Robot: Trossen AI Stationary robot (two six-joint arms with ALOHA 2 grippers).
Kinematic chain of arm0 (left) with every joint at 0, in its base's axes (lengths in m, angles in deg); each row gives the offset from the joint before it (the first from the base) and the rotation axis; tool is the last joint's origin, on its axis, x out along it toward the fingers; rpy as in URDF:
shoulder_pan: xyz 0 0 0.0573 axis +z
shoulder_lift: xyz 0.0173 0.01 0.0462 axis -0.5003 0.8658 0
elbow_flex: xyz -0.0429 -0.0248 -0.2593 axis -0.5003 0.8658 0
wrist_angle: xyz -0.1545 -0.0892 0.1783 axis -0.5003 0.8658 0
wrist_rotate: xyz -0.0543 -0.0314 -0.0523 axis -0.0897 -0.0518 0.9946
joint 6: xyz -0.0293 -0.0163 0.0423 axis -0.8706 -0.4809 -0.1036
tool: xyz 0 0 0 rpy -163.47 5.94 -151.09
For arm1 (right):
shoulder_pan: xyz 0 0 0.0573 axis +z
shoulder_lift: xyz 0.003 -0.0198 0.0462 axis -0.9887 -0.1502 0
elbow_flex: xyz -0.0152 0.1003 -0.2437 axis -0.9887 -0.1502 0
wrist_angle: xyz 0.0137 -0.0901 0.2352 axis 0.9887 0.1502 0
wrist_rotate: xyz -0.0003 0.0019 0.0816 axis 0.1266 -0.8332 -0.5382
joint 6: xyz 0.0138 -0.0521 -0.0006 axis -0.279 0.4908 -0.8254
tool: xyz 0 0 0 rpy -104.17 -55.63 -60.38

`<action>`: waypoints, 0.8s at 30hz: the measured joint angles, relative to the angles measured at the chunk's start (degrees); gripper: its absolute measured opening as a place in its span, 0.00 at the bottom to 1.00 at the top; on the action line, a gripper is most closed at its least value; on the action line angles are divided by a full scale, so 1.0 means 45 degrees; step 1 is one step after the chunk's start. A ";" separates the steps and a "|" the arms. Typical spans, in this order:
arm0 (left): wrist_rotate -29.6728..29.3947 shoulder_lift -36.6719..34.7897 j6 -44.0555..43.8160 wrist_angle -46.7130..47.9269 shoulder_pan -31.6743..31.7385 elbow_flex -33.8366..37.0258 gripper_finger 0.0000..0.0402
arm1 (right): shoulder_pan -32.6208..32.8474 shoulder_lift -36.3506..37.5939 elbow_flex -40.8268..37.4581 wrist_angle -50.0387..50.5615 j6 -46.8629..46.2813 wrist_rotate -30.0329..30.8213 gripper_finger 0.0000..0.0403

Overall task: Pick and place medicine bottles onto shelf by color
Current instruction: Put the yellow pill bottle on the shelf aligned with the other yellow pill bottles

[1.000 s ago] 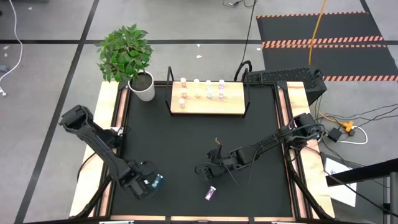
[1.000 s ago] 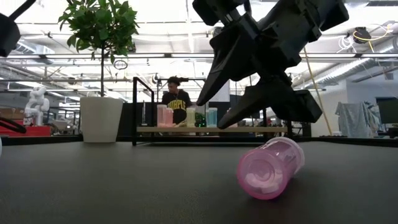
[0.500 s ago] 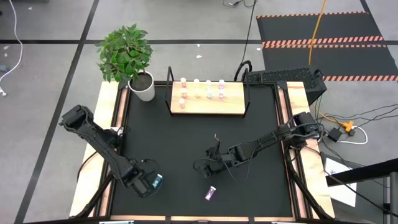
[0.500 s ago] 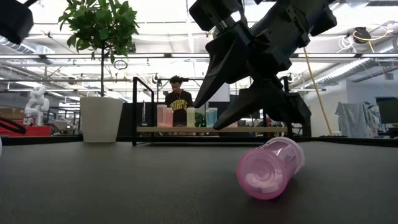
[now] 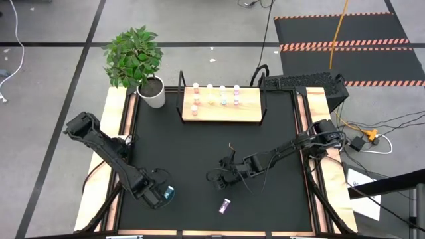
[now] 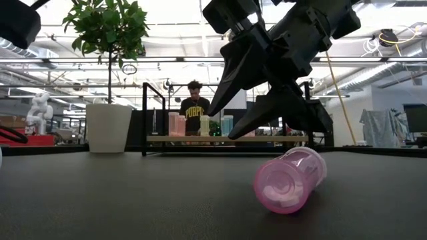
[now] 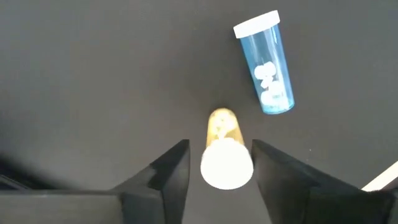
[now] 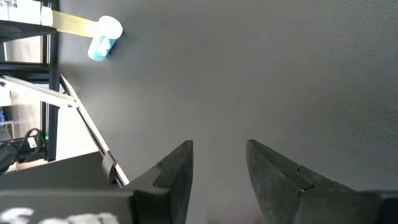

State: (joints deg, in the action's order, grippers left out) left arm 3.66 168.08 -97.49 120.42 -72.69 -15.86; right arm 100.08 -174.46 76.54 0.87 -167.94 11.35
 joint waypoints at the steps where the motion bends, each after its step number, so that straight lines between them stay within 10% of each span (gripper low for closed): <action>1: 0.0002 0.0000 0.0060 -0.0013 0.0026 0.0004 0.41 | 0.0000 0.0000 0.0000 0.0000 0.0002 0.0000 0.35; 24: 0.0546 0.0000 0.0169 -0.0230 0.0049 0.0036 0.55 | 0.0000 0.0000 0.0000 0.0000 0.0145 0.0000 0.35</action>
State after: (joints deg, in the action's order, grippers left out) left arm 6.12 168.08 -96.74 119.39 -72.47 -15.70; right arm 100.08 -174.46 76.54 0.87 -167.29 11.35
